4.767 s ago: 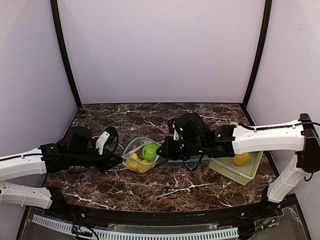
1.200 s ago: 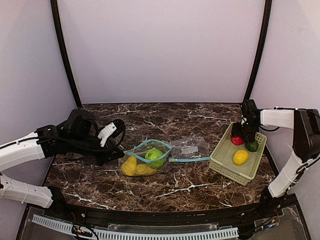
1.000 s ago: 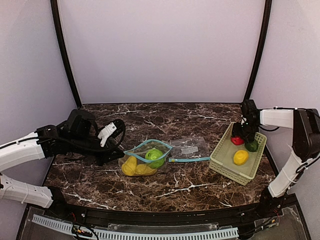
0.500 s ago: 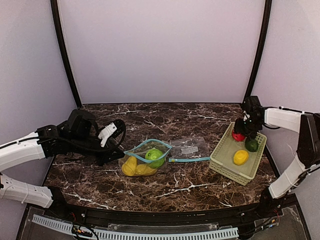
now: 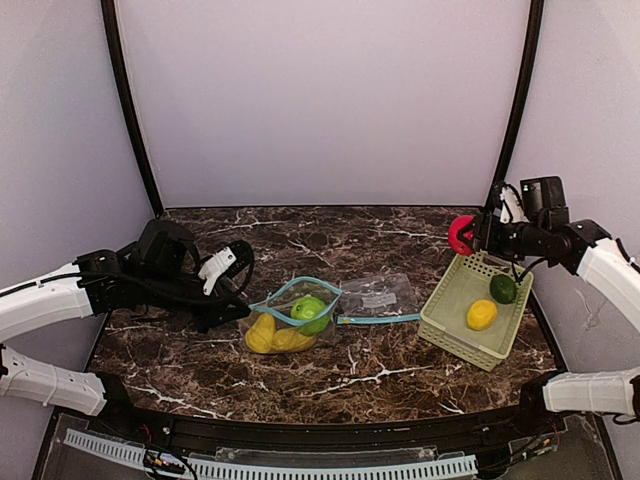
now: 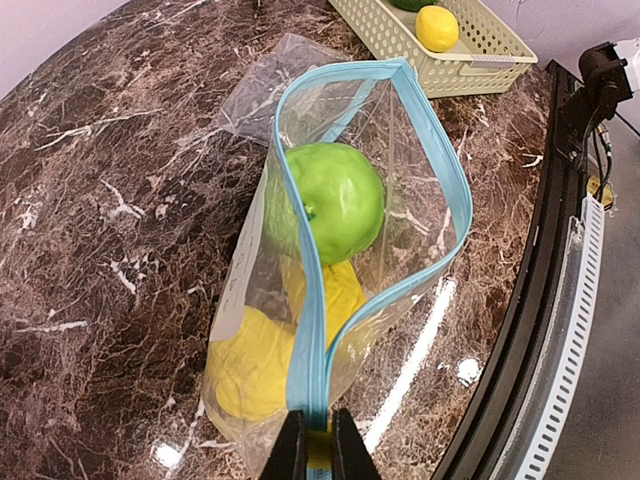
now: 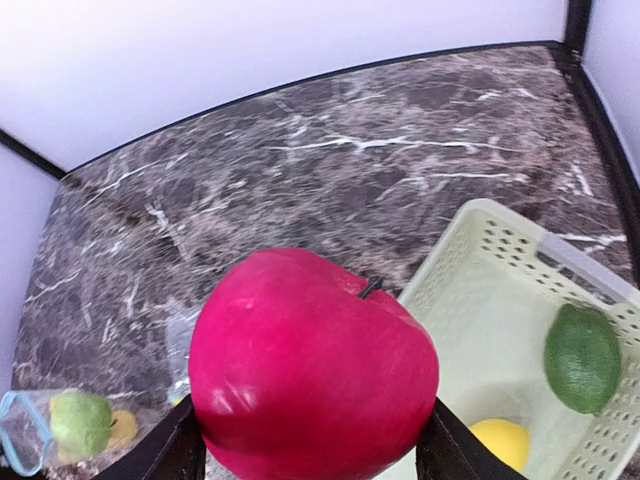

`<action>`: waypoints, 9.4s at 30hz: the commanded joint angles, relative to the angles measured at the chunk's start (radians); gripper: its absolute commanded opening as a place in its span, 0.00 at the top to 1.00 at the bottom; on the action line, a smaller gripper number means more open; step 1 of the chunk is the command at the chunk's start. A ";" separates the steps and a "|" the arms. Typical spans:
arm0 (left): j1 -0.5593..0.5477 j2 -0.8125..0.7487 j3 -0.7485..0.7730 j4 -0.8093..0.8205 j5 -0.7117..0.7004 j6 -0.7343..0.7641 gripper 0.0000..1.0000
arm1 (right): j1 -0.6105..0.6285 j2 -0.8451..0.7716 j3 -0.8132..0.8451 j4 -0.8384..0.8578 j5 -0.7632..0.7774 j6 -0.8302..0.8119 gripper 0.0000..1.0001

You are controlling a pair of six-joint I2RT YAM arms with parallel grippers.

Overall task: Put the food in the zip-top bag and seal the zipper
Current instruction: Place the fake fruit in the zipper food storage bag, then adjust the zipper food storage bag at the center of the board, then pass from the right arm to the left

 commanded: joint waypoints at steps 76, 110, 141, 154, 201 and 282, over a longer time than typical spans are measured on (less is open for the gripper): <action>-0.005 0.019 -0.008 -0.019 0.024 0.002 0.99 | 0.901 0.885 0.640 0.022 -0.007 -0.010 0.34; -0.004 0.019 -0.009 -0.019 0.015 0.001 0.99 | 0.869 0.452 0.291 -0.041 0.227 0.149 0.14; -0.005 -0.037 -0.024 0.023 0.079 0.000 0.99 | 0.878 0.483 0.334 -0.099 0.134 0.146 1.00; -0.005 -0.189 -0.142 0.191 0.024 -0.195 0.22 | 0.866 0.425 0.216 -0.016 0.116 0.191 1.00; -0.025 -0.218 -0.458 0.656 0.248 -0.293 0.72 | 0.820 0.383 0.160 0.015 0.048 0.229 1.00; -0.067 -0.078 -0.402 0.658 0.214 -0.248 0.18 | 0.771 0.433 0.195 -0.006 0.009 0.207 1.00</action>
